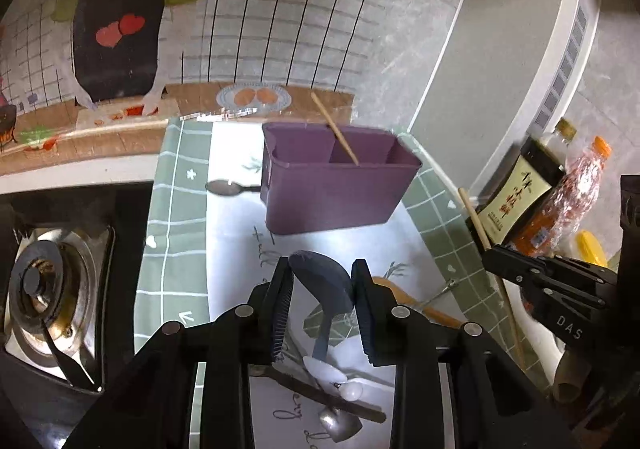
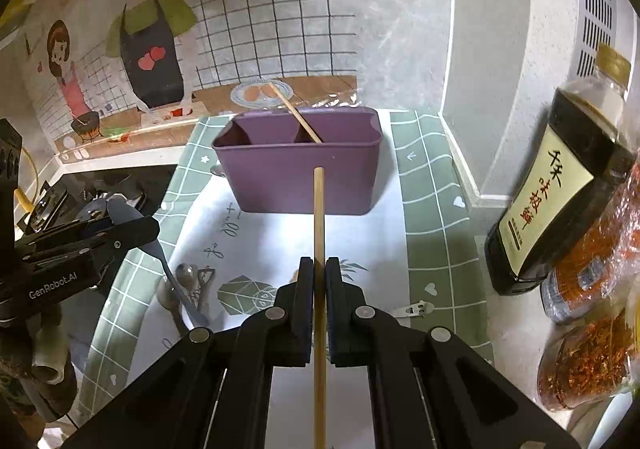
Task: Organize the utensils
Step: 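Lift the blue spoon and chopstick over the purple holder with both tools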
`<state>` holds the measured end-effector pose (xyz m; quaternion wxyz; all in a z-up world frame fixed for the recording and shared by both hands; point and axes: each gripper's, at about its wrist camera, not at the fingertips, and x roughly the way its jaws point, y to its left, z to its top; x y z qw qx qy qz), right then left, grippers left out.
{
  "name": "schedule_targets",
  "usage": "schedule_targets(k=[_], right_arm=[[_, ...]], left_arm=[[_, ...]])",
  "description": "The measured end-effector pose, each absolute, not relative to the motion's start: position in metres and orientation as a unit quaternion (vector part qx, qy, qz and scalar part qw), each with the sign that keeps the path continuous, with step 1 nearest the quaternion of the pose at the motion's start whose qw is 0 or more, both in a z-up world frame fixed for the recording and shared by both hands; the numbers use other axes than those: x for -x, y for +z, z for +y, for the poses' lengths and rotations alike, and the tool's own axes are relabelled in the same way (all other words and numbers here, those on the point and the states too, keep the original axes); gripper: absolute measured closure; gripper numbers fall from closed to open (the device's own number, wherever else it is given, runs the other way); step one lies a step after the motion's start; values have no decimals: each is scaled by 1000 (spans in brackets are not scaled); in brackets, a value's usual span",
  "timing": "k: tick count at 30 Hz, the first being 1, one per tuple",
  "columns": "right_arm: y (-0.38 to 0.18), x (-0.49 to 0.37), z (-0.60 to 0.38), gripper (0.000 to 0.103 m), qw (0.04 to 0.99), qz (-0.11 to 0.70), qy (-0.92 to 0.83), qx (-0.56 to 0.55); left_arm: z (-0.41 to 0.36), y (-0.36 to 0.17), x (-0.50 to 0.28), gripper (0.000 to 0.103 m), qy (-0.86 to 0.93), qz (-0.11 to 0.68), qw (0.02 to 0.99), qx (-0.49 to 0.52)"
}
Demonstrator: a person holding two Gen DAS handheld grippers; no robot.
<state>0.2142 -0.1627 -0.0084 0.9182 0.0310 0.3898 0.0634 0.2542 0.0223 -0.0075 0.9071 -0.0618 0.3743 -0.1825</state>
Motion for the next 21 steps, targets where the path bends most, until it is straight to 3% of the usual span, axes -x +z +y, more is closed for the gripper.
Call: schedule_targets(k=[5,12,16,21], right_arm=[[30,-218,-163,97,934,349,70,-31],[165,-244,-170,97,983,167,79,0],[182,-277,-178,97,987,125,101,-25],[159,-325,-180,97,984,132,107,-45]], left_arm=[[21,52,-265,72,-212,334,916,62],[22,177,-293,72,-225,207,950,65],[19,188,-319,72,-211,196,955,67],[12,162,-359,72,-193,227,952,69]])
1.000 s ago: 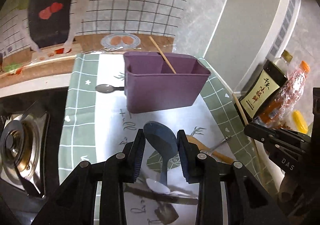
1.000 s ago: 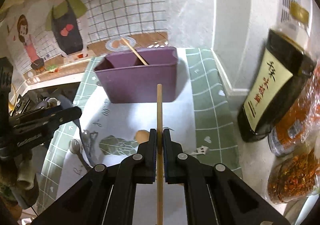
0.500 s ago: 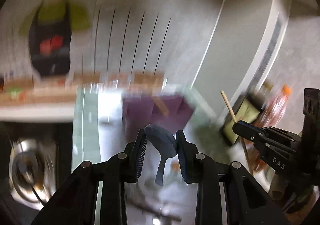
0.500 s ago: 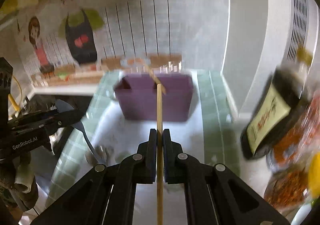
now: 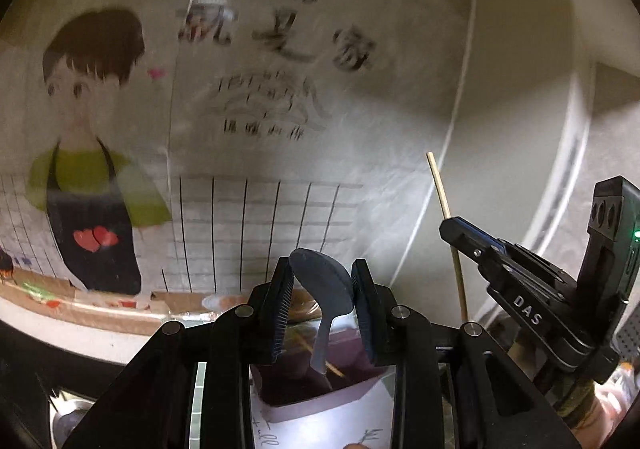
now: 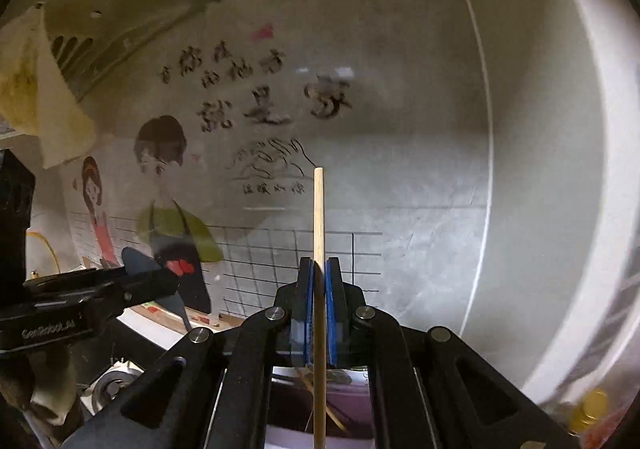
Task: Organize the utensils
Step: 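Lift the blue spoon and chopstick over the purple holder with both tools, then open both tools to drop the spoon and chopstick into the holder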
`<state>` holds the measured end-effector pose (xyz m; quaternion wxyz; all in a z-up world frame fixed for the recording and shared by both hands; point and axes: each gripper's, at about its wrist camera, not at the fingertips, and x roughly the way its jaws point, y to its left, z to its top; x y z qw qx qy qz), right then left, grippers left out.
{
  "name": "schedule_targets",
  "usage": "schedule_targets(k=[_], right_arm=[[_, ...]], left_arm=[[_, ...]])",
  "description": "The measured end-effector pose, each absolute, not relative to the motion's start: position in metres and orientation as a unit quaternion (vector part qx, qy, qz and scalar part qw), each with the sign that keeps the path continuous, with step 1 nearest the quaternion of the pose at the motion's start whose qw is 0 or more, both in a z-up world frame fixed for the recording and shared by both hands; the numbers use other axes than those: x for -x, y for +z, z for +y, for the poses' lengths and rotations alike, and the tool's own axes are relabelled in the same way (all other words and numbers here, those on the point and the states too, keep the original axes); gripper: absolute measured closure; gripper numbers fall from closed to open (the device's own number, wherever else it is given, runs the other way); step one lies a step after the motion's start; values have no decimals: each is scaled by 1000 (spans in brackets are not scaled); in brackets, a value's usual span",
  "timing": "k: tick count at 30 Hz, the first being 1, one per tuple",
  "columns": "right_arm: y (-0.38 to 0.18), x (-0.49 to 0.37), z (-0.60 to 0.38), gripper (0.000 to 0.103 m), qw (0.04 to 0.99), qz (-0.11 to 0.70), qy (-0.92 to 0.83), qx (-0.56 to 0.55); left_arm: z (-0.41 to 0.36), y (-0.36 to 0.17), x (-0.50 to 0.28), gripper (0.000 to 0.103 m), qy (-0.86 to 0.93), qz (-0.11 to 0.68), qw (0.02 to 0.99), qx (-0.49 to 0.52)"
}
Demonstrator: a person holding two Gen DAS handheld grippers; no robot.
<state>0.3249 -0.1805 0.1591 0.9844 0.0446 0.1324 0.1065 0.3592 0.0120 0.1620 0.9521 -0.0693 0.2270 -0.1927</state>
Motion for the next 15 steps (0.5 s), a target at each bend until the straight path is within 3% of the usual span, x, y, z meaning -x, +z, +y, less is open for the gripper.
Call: schedule_targets(k=[15], right_arm=[[56,-401,-170,97,979,175,84,-66]], left_arm=[[13,68,-425,72,-163,300,934,106]])
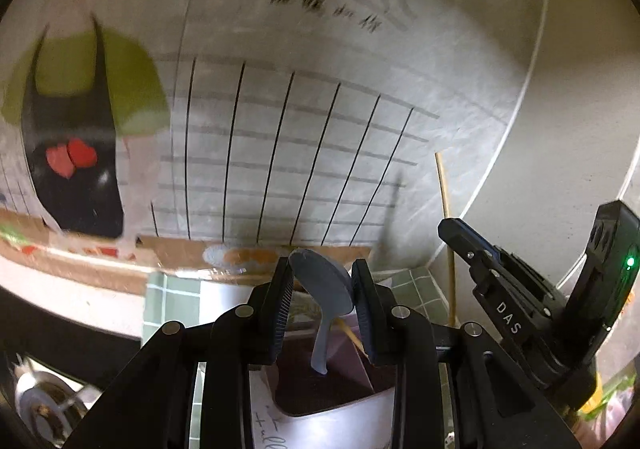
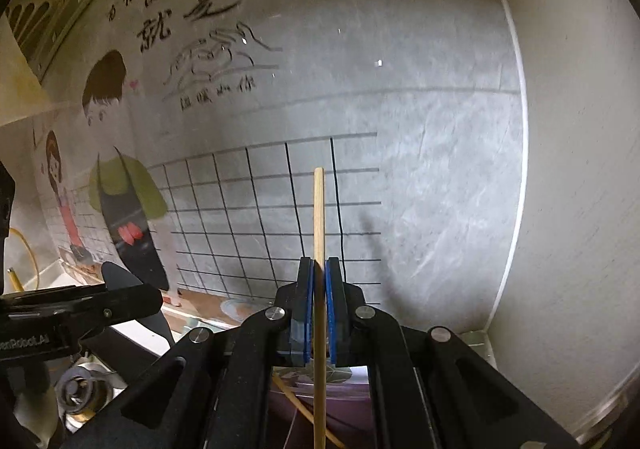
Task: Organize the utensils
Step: 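Open both tools to drop the spoon and chopstick into the holder, then close the left tool on a large metal spoon while the right tool reaches the wooden spoon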
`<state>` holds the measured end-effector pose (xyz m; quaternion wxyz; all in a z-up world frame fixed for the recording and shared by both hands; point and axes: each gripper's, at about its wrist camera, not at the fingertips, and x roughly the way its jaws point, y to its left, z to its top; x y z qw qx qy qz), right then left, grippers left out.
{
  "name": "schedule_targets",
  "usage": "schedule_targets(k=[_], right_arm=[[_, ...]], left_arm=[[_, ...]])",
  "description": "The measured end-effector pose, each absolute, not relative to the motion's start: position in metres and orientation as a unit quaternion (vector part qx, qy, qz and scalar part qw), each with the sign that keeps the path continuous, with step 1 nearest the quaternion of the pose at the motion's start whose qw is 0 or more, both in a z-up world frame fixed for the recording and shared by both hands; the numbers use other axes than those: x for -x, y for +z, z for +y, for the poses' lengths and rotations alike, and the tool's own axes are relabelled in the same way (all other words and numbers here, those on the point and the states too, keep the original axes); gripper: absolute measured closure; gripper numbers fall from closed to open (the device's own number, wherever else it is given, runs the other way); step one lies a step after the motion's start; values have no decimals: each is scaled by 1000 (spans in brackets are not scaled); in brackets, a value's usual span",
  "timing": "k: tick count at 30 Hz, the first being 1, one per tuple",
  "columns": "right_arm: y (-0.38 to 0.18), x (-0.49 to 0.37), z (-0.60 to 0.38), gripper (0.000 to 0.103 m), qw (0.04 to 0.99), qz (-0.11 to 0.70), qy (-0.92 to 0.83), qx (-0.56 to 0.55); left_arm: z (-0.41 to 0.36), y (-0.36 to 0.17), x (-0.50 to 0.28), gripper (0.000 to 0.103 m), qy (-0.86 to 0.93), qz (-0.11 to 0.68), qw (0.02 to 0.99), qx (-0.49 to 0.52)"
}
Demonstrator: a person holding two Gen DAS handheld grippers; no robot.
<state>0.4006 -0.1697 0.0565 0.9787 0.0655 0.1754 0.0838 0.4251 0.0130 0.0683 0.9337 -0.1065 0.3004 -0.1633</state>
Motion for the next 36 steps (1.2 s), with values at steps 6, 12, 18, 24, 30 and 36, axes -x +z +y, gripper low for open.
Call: schedule_targets(k=[6,12,18,24,30,36], right_arm=[[31,-399,-177,77,966,225,97,-86],[34,-370,-196,61,964,242,53,-97],[34,-341,-213,61,955,279,34,-96],[15,-342,-205,61,929,359,36,-81],[-15,-311,-187,61,912,406,51,-42],[-61,-278,-171,54,882,464,82,0]], left_arm=[[8,36,-428,48,-168,348,916,106],[20,33,-410,48,-144,360,915,114],[33,29,-377,46,-129,382,908,113],[48,2,-333,42,-122,422,892,107],[70,-46,-287,40,-114,481,863,105],[79,-95,-256,40,-107,540,826,125]])
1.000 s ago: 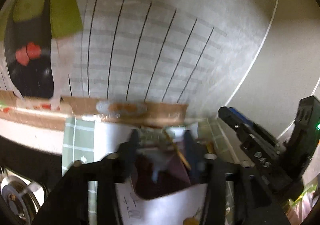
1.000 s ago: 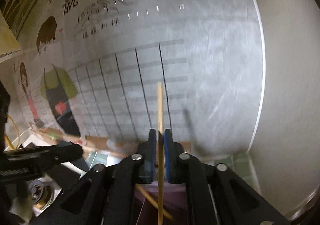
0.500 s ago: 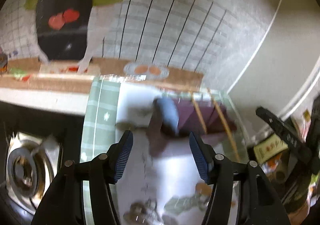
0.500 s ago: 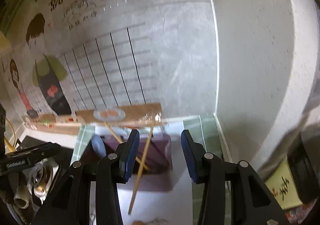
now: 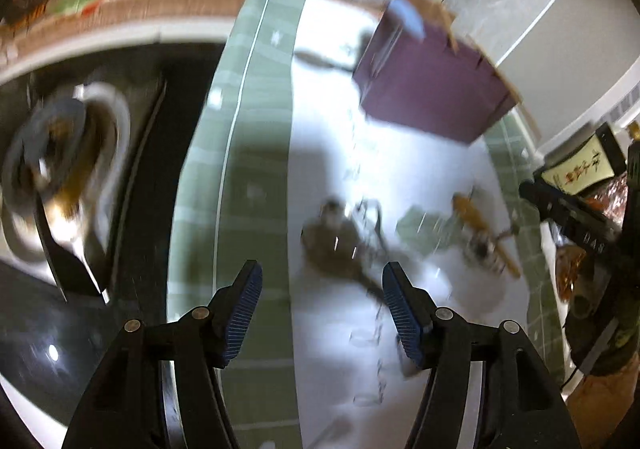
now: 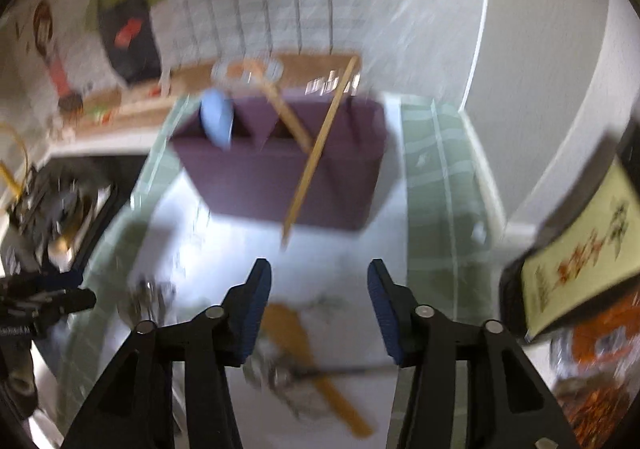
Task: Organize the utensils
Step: 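Close the left tool on a large metal spoon while the right tool reaches the wooden spoon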
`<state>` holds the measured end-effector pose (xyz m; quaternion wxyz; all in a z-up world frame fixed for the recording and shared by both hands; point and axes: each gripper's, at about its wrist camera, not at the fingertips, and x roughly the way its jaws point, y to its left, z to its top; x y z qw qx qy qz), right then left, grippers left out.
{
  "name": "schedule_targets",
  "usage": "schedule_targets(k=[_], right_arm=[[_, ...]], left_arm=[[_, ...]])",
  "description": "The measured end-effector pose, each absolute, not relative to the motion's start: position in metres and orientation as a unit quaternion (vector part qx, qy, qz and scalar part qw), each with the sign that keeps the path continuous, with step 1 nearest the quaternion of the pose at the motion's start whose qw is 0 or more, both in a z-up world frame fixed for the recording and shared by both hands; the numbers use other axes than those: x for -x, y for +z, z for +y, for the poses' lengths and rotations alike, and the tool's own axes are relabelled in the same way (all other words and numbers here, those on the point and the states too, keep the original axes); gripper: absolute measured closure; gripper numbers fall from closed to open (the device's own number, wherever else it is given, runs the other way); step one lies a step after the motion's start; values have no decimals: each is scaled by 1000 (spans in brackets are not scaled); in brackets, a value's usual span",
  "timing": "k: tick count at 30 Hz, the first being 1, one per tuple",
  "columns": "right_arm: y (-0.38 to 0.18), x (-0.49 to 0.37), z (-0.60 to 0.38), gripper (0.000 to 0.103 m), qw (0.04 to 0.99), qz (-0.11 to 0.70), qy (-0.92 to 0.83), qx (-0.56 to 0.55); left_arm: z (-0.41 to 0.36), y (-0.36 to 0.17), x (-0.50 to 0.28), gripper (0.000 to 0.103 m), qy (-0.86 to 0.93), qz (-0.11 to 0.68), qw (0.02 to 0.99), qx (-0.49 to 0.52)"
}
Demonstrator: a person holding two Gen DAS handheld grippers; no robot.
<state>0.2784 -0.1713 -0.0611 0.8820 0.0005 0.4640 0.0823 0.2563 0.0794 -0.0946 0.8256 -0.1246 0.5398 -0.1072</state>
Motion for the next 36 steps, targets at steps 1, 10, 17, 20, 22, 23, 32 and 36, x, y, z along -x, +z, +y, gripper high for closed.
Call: schedule_targets(k=[1,10,17,20,22,23,32,36], right_arm=[[-70,-274,-170,54,876,474,87,3],[-117,-257,-183,48,855,514,72,1],[-122,-232,-185,44,841,530,90,-58],[-118,-211,-166,44,835,533,128,-60],[-114,-206,-158,45,829,533,155,-63],[-109,-204,-155,46,834,525,159,-60],[-110,-228,-154,40,839,511,148,119],[-119,-241,-152,29,841,495,143,164]], left_arm=[[80,-99,-253,40,-109,545,822,126],[50,-110,-243,40,-184,574,785,141],[5,-113,-255,39,-222,591,765,126],[-5,-112,-267,38,-228,588,765,131],[-2,-108,-276,38,-217,579,774,136],[1,-106,-279,38,-208,573,781,135],[73,-91,-294,35,-103,547,822,123],[90,-96,-289,35,-89,550,820,129]])
